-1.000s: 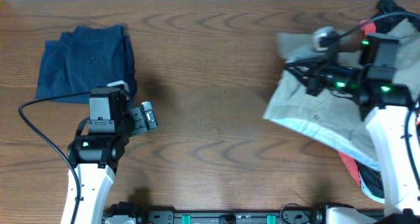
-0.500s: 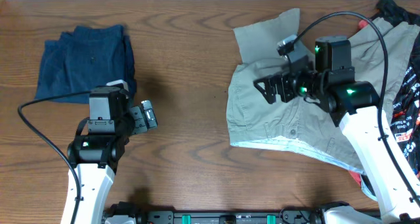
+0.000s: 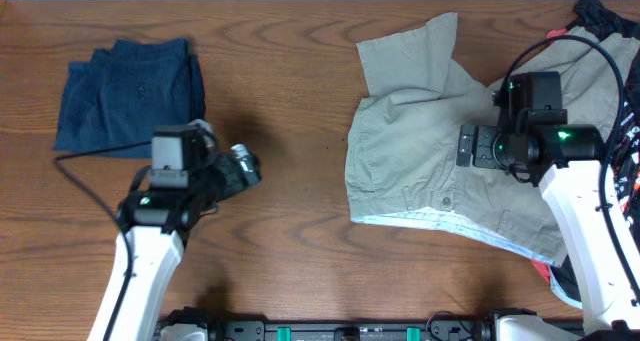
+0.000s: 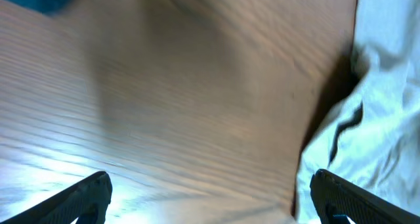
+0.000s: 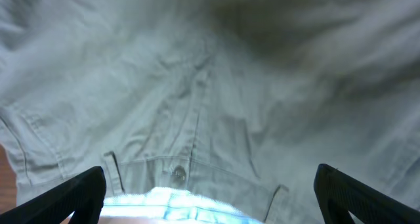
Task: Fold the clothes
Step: 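Pull the khaki shorts leftward onto the table center with the right gripper, then grasp the shorts' waistband with the left gripper and spread it flat leftward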
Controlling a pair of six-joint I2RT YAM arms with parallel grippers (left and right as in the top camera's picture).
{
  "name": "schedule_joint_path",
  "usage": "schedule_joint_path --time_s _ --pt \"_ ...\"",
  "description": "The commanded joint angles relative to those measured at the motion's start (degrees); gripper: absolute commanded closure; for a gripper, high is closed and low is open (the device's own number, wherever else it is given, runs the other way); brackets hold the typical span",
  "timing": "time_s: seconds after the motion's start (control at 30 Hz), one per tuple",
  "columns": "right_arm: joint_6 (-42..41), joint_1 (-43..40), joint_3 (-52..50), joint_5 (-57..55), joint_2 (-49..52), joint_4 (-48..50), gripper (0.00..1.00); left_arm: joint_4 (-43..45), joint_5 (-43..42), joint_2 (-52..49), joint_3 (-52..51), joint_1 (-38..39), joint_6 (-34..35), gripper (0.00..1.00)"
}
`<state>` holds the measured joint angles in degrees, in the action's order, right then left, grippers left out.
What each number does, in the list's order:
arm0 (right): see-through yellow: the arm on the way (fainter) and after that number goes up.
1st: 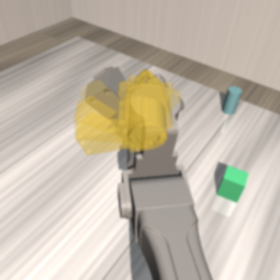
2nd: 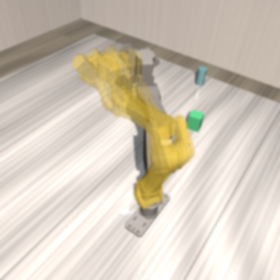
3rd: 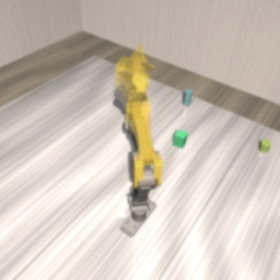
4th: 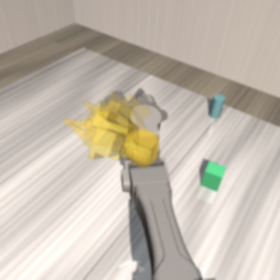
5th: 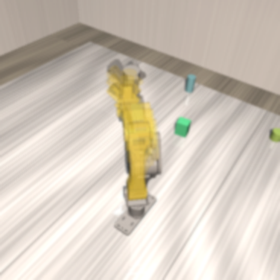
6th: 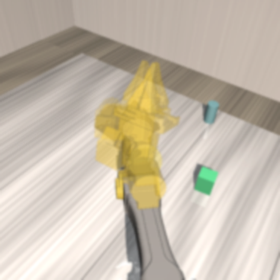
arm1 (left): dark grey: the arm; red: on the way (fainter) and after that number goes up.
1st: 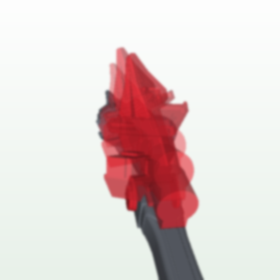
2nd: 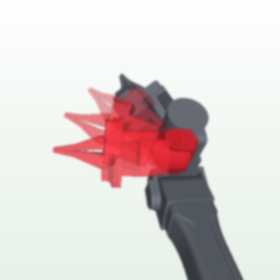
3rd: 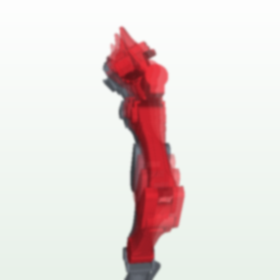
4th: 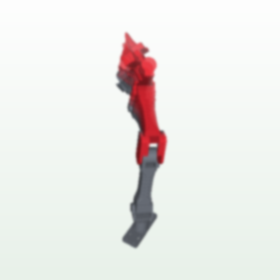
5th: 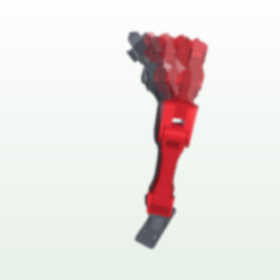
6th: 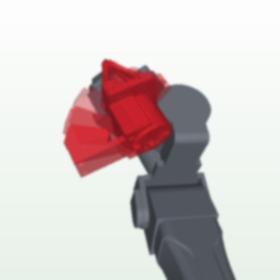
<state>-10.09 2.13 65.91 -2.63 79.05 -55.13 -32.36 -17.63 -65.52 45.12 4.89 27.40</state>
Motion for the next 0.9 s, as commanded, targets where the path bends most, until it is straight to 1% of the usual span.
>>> schedule_joint_path --time_s 0.0,0.13,0.33,0.57,0.63,0.67,0.7,0.73,0.8,0.87 --pt "-1.7 -1.4 1.0 -1.7 -0.1 -1.0 0.01 1.0 -4.5 -4.3 1.2 3.3 2.7 0.02" --pt "-1.7 -1.9 1.0 -1.7 -0.1 -1.7 0.01 2.7 -4.5 -9.9 1.2 8.6 6.0 0.02" --pt "-1.7 -1.9 1.0 -1.7 -0.1 -1.7 0.01 7.8 -8.5 -19.1 1.2 18.2 11.2 0.02" --pt "-1.7 -1.9 0.9 -1.9 -0.1 -2.9 0.01 17.7 -9.5 -29.7 1.2 28.7 19.8 0.02" --pt "-1.6 -1.9 0.9 -2.1 -0.1 -3.1 0.01 21.6 -11.1 -32.0 1.2 31.2 20.4 0.0" --pt "-1.6 -1.9 0.9 -2.1 -0.1 -3.1 0.01 23.7 -12.1 -33.0 1.2 32.4 20.5 0.03" --pt "-1.6 -1.9 0.9 -2.1 -0.1 -3.1 0.01 25.2 -12.8 -33.6 1.2 33.4 20.5 0.07" --pt "-1.6 -1.9 0.9 -2.1 -0.1 -3.1 0.01 26.5 -12.9 -34.1 1.2 34.4 20.5 0.16" --pt "-1.7 -1.9 0.9 -2.1 -0.1 -3.1 0.01 28.1 -12.0 -34.4 1.2 35.6 20.4 0.43" --pt "-1.6 -1.9 0.9 -2.1 -0.1 -3.2 0.01 28.4 -10.0 -34.4 1.2 35.6 18.3 0.78"
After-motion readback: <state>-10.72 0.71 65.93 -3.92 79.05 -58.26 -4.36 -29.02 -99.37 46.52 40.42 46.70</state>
